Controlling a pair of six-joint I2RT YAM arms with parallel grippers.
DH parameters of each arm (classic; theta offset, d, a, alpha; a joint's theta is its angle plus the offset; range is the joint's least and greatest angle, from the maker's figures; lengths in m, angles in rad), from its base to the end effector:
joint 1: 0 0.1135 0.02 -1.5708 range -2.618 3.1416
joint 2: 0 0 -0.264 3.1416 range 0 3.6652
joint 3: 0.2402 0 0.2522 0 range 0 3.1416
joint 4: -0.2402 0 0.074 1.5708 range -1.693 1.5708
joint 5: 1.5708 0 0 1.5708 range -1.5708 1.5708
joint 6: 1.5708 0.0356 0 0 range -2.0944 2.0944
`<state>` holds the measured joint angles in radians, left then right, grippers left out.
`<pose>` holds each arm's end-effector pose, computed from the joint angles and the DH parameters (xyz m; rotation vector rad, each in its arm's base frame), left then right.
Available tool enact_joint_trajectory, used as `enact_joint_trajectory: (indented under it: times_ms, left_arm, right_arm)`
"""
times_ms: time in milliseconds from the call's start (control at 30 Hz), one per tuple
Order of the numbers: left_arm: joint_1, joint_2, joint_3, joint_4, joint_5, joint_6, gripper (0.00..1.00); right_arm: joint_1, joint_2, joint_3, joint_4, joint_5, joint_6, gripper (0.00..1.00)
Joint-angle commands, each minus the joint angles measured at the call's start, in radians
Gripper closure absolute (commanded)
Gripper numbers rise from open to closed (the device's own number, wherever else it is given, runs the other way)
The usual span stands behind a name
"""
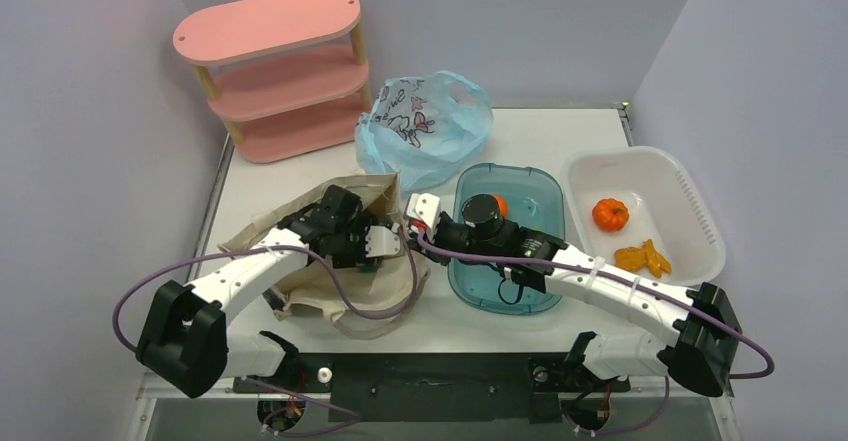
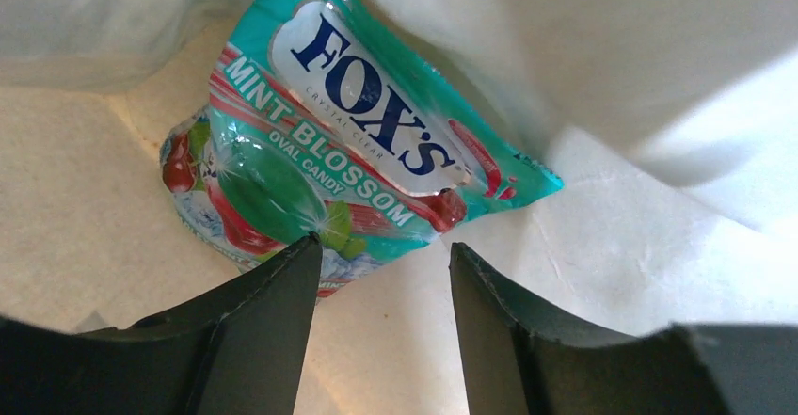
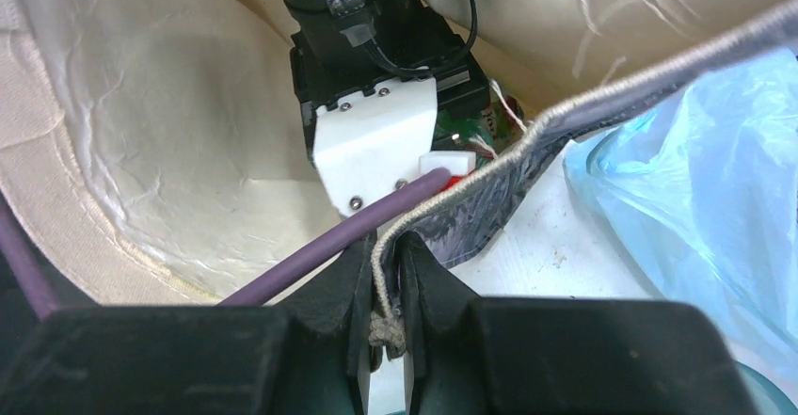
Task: Untie the knot of the grocery bags and take out the mixed food
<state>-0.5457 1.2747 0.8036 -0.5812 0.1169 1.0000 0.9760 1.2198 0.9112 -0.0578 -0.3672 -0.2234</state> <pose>0.2053 -0.1295 0.2133 1.8519 1.8409 0.0071 0.1468 0.2399 0.3058 -1.3342 1.5009 0.8472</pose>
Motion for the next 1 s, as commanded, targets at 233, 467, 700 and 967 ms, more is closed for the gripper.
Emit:
enact_joint_trajectory:
  times_ms: [233, 467, 700, 967]
  left_arm:
    - [0.197, 0.155, 0.019, 0.008, 0.266, 0.359, 0.44]
    - [0.237, 0.248, -0.007, 0.065, 0.285, 0.567, 0.43]
    - [0.231, 0.428, 0.108, 0.064, 0.179, 0.535, 0.44]
    - [0.21, 0.302, 0.061, 0.023, 0.227, 0.609, 1.0]
  right_arm:
    - [-0.045, 0.024, 0.159, 0.019, -0.264, 0.165, 1.0]
    - [-0.097, 0.041, 0.164, -0.004, -0.312, 0.221, 1.0]
    - [-0.147, 0.069, 0.162, 0.035, -0.346, 0.338, 1.0]
    - [-0.159, 0.09, 0.172, 0.037, -0.353, 0.337, 1.0]
